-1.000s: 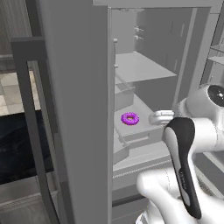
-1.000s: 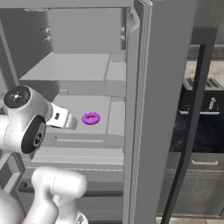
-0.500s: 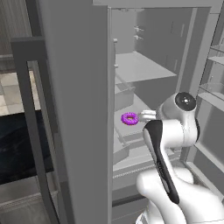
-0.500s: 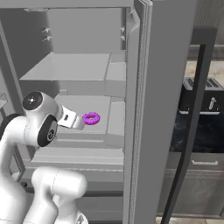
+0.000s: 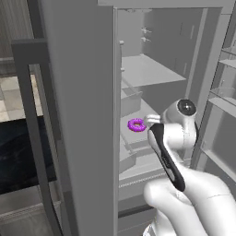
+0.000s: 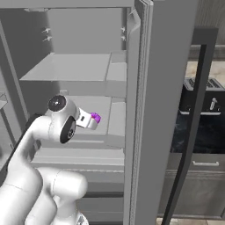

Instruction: Take the cake and donut from the fridge and place them on the empty tray on the dining counter.

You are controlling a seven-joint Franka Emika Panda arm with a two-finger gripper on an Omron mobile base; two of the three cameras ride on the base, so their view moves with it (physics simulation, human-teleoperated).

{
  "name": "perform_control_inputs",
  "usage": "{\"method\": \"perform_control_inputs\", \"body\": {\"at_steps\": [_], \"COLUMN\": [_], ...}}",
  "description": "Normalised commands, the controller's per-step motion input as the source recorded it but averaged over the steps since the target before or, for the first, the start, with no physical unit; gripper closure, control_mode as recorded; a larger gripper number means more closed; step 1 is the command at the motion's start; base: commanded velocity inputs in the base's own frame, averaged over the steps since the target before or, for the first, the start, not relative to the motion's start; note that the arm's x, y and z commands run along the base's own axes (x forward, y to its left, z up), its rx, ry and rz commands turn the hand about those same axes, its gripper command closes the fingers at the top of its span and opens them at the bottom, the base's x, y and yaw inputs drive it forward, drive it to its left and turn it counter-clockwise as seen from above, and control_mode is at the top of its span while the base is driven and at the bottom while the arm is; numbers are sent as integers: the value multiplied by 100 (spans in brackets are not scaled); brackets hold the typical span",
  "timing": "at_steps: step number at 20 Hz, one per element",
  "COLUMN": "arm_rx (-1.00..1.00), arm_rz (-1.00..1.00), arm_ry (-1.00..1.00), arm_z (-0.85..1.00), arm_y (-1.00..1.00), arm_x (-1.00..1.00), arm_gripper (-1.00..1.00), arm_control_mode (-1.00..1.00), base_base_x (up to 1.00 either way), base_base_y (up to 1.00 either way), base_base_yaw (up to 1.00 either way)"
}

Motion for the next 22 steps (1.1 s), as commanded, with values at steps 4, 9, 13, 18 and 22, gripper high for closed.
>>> {"method": "perform_control_inputs", "body": {"at_steps": [4, 9, 13, 18, 22], "arm_rx": [4, 3, 4, 4, 1], "arm_rz": [0, 0, 0, 0, 0], "arm_ry": [3, 6, 7, 13, 6], "arm_z": [-24, -28, -37, -36, -17], "arm_y": [-3, 0, 0, 0, 0], "arm_x": [67, 66, 70, 61, 41], "arm_gripper": [-100, -100, -100, -100, -100], "arm_control_mode": [-100, -100, -100, -100, -100], "base_base_x": [0, 0, 0, 0, 0], "base_base_y": [0, 0, 0, 0, 0], "base_base_yaw": [0, 0, 0, 0, 0]}}
